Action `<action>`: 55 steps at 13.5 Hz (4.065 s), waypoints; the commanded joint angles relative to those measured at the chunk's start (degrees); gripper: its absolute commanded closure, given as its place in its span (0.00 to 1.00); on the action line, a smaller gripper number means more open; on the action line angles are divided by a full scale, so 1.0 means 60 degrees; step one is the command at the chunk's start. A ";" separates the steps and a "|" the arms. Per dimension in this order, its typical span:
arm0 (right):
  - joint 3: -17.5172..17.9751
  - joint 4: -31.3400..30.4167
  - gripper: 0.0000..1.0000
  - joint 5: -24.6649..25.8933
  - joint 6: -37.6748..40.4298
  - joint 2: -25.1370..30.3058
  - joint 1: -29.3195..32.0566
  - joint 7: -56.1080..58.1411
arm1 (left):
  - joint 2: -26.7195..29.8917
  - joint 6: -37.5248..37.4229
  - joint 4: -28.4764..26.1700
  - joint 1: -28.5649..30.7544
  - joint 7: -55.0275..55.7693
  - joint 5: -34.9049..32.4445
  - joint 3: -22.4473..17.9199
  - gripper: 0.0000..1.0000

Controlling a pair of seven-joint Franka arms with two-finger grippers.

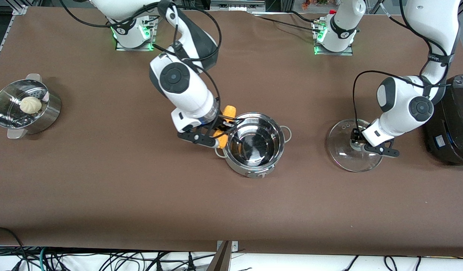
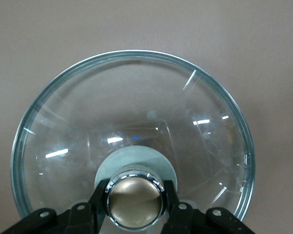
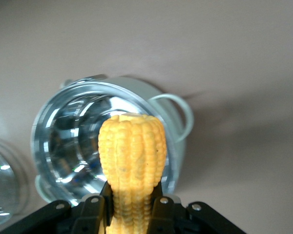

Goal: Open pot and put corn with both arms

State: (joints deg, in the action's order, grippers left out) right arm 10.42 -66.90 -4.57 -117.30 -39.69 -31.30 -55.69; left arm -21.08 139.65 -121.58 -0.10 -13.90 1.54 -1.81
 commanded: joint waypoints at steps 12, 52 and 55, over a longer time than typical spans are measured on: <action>-0.0154 0.0896 0.70 0.0278 -0.2248 -0.2012 -0.0936 -0.0212 | 0.0172 -0.0071 -0.0215 0.0002 -0.0160 0.0197 -0.0005 0.00; -0.0403 -0.1442 0.00 0.0410 0.3216 0.3037 0.4289 0.4284 | 0.3792 -0.7762 0.5146 0.0266 0.0837 -0.0697 0.0624 0.00; -0.0447 -0.2469 0.00 0.0411 0.3333 0.3990 0.5066 0.5746 | 0.3792 -0.7762 0.5146 0.0266 0.0837 -0.0682 0.0625 0.00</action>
State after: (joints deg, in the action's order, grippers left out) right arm 7.42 -73.40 -1.36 -96.89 -22.27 -4.08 -25.76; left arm 2.63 94.65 -92.94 1.58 -9.42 -2.00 1.77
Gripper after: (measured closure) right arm 0.000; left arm 0.000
